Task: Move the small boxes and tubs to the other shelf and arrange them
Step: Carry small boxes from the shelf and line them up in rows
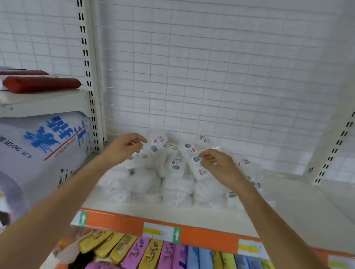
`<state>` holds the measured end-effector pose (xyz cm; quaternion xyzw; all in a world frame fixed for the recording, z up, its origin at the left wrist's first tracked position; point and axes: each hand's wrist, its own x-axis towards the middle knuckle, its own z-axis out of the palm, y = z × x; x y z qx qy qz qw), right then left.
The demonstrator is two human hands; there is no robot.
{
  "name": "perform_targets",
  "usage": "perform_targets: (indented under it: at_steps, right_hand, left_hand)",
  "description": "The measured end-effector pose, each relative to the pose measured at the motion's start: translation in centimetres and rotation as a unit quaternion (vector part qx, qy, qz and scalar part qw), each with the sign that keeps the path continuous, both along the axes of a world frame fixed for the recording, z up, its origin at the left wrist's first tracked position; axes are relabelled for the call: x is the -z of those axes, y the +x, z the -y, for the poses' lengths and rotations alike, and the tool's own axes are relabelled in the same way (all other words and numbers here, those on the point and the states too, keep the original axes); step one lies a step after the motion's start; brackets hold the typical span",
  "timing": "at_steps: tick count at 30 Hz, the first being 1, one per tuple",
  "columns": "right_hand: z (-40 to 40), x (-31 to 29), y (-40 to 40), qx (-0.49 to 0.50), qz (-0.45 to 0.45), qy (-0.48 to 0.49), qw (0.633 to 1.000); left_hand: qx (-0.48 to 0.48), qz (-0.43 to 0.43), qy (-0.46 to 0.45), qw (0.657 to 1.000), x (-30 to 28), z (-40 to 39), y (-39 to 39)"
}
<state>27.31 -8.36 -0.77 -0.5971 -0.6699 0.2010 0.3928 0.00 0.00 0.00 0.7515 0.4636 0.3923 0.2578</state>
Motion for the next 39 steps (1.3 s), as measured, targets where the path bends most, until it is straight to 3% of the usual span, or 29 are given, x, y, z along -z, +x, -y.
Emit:
perform_targets:
  at_steps: [3, 5, 9, 12, 17, 21, 28, 35, 39]
  right_hand:
    - [-4.3, -1.1, -0.2, 0.021, 0.1, -0.009, 0.995]
    - [-7.0, -1.2, -0.7, 0.055, 0.157, -0.041, 0.985]
    - [-10.3, -0.3, -1.3, 0.13, 0.321, -0.094, 0.934]
    - [-11.8, 0.3, -2.0, 0.146, 0.358, -0.123, 0.914]
    - [-13.2, 0.2, -3.0, 0.173, 0.336, -0.168, 0.911]
    - [-13.1, 0.7, -3.6, 0.199, 0.31, -0.144, 0.918]
    - [-11.4, -1.2, -3.4, 0.145, 0.207, 0.009, 0.967]
    - [-7.1, -2.7, -0.5, 0.162, 0.267, 0.024, 0.95]
    - [-2.7, -1.2, 1.7, 0.2, 0.179, 0.036, 0.963]
  left_hand:
    - [-0.062, -0.147, 0.047, 0.986, 0.2, -3.0, 2.3]
    - [-0.072, -0.202, 0.024, 0.976, 1.3, -4.4, 3.2]
    - [-0.076, -0.195, 0.005, 0.978, 3.4, -5.6, 3.7]
    - [-0.068, -0.207, 0.03, 0.976, 4.0, -6.4, 4.2]
    - [-0.084, -0.211, 0.056, 0.972, 4.3, -7.6, 5.0]
    - [-0.087, -0.214, 0.055, 0.971, 4.1, -8.4, 5.3]
    - [-0.078, -0.122, 0.022, 0.989, 3.5, -9.4, 4.2]
    - [-0.009, -0.111, 0.106, 0.988, 2.1, -9.0, 1.7]
    - [0.069, -0.082, 0.125, 0.986, 2.2, -7.0, 2.0]
